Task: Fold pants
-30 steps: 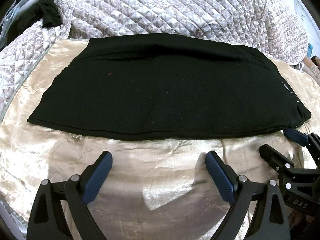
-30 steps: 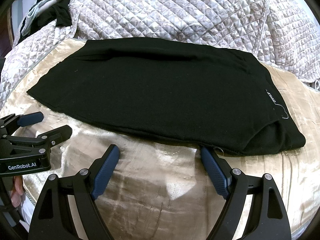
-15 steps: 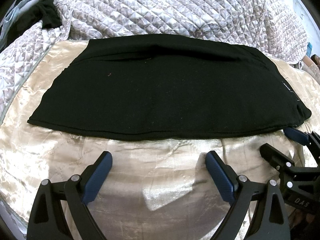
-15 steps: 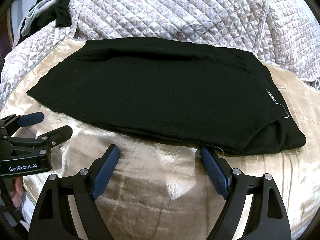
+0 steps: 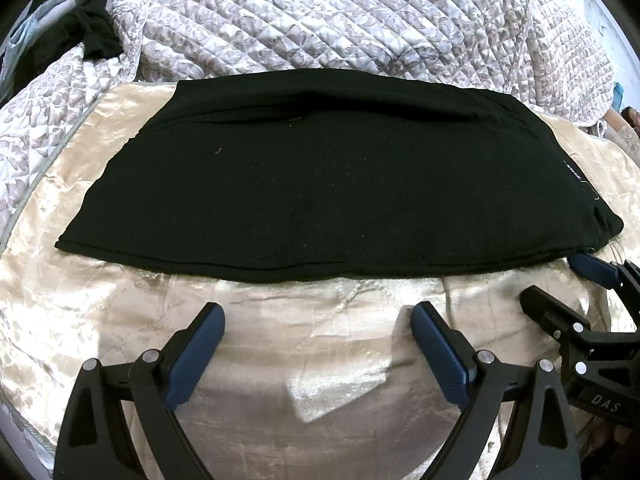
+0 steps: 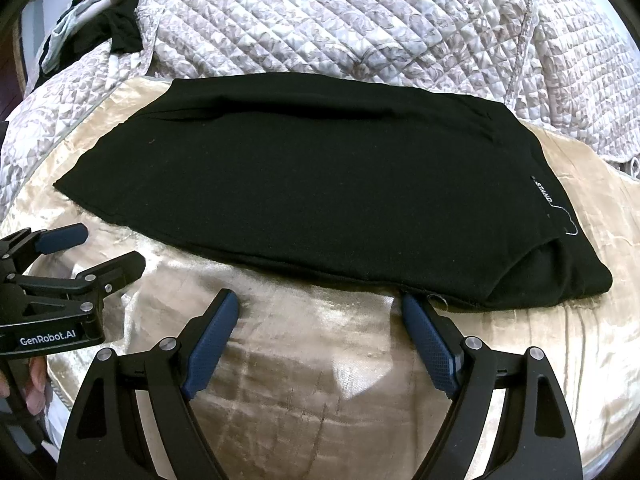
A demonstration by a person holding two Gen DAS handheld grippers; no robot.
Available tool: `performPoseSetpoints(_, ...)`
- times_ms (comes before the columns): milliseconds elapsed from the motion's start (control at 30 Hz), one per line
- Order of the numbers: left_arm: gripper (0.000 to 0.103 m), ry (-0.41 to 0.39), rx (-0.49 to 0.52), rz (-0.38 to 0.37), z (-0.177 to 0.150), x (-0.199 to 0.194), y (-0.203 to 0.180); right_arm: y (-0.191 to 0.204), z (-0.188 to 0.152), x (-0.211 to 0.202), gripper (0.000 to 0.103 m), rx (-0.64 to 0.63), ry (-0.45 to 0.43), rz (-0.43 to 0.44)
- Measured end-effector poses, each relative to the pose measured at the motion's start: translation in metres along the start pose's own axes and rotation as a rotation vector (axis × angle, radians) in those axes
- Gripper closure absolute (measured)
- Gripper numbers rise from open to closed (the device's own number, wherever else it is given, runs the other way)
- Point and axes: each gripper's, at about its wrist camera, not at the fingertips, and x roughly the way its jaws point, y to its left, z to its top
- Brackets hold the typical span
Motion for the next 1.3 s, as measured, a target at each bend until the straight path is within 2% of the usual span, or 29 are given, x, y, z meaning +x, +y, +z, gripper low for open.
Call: performPoseSetpoints(1300, 0.008, -0.019, 0.023, -0.004, -0.0003, -0.0035, -0.0044, 0.0003, -0.0028, -0.0088, 0.019, -0.007, -0.001, 0.01)
